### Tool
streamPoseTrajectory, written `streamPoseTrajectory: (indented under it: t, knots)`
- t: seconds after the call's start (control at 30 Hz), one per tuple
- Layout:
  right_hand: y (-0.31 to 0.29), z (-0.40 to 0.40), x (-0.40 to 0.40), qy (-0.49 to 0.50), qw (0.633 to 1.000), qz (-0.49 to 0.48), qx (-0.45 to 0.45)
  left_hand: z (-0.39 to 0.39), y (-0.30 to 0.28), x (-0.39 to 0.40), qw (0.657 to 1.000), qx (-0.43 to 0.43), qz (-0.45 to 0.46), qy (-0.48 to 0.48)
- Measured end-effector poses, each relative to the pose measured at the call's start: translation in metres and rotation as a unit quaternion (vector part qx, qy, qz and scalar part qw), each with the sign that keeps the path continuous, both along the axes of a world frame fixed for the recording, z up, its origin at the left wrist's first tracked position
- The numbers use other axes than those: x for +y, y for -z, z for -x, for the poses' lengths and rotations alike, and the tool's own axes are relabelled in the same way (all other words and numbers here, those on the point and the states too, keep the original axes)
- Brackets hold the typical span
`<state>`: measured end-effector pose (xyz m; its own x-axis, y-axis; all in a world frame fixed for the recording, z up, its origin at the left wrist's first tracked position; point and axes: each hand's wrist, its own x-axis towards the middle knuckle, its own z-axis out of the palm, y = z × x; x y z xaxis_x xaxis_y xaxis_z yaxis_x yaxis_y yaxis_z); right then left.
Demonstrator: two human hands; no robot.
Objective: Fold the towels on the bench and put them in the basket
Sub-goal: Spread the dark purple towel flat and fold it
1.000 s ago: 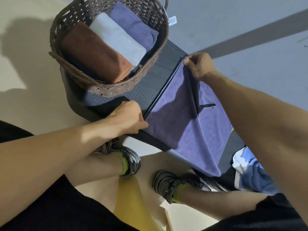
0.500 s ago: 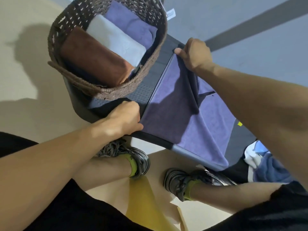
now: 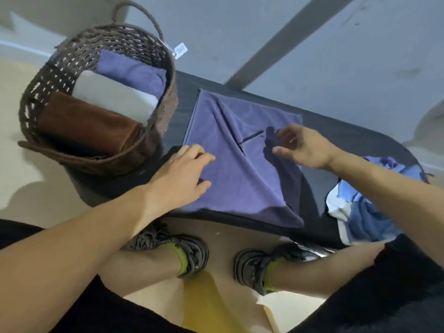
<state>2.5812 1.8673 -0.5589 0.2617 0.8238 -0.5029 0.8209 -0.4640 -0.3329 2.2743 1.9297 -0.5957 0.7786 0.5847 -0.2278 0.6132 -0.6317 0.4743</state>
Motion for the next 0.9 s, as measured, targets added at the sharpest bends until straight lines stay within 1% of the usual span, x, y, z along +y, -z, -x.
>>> streamPoseTrajectory:
  t: [0.07, 0.13, 0.17, 0.2, 0.27, 0.3, 0.37, 0.43, 0.47, 0.57, 0.6, 0.63, 0.67, 0.73, 0.83, 0.9]
  knots:
    - [0.012, 0.005, -0.018, 0.070, 0.996, -0.024, 0.042, -0.008, 0.004, 0.001, 0.998, 0.069, -0.008, 0.004]
    - [0.029, 0.021, -0.031, 0.148, 0.985, -0.082, 0.042, -0.014, 0.005, 0.005, 0.991, 0.130, -0.022, 0.021]
    - [0.038, 0.030, -0.035, 0.162, 0.980, -0.113, 0.031, -0.017, 0.005, 0.008, 0.987, 0.153, -0.034, 0.031]
    - [0.045, 0.038, -0.036, 0.151, 0.979, -0.135, 0.017, -0.020, 0.004, 0.010, 0.984, 0.169, -0.043, 0.039]
    - [0.056, 0.046, -0.037, 0.071, 0.984, -0.160, -0.015, -0.028, 0.001, 0.013, 0.981, 0.187, -0.047, 0.036]
    - [0.059, 0.047, -0.036, 0.028, 0.986, -0.164, -0.025, -0.032, -0.001, 0.013, 0.980, 0.192, -0.045, 0.031]
    - [0.061, 0.044, -0.032, -0.019, 0.985, -0.166, -0.034, -0.040, -0.004, 0.015, 0.979, 0.199, -0.037, 0.022]
    - [0.062, 0.040, -0.028, -0.046, 0.983, -0.168, -0.054, -0.048, -0.009, 0.023, 0.974, 0.223, -0.027, 0.032]
    - [0.062, 0.038, -0.026, -0.059, 0.983, -0.162, -0.059, -0.053, -0.016, 0.030, 0.966, 0.251, -0.015, 0.053]
    - [0.060, 0.030, -0.021, -0.051, 0.991, -0.126, -0.006, -0.074, -0.042, 0.053, 0.926, 0.356, 0.030, 0.126]
    - [0.059, 0.027, -0.021, -0.036, 0.993, -0.114, 0.018, -0.082, -0.049, 0.060, 0.918, 0.370, 0.029, 0.138]
    - [0.058, 0.023, -0.020, -0.019, 0.993, -0.107, 0.040, -0.091, -0.055, 0.068, 0.919, 0.365, 0.013, 0.145]
    - [0.057, 0.020, -0.020, -0.002, 0.993, -0.102, 0.060, -0.099, -0.059, 0.076, 0.929, 0.340, -0.010, 0.149]
    - [0.053, 0.009, -0.021, 0.043, 0.991, -0.092, 0.087, -0.115, -0.059, 0.092, 0.954, 0.254, -0.050, 0.149]
    - [0.044, -0.018, -0.021, 0.146, 0.983, -0.080, 0.079, -0.134, -0.047, 0.118, 0.973, 0.162, -0.079, 0.145]
    - [0.041, -0.041, -0.025, 0.207, 0.973, -0.070, 0.075, -0.146, -0.036, 0.132, 0.984, 0.117, -0.075, 0.113]
